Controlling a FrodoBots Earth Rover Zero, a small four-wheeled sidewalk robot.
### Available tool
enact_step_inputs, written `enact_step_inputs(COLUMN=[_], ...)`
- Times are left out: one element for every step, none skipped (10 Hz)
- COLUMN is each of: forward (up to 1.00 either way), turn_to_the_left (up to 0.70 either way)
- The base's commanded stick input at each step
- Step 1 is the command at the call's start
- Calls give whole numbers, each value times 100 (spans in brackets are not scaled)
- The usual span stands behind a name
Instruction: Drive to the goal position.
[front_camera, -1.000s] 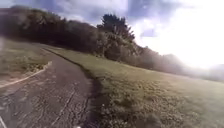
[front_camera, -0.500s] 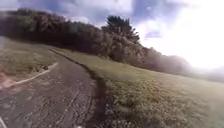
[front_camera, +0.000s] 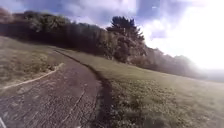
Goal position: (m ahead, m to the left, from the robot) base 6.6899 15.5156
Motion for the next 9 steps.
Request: enact_step_inputs(forward=[50,70,70,70,70,70,70,70,70], turn_to_the_left=[20,0,0,0,0,0,0,0,0])
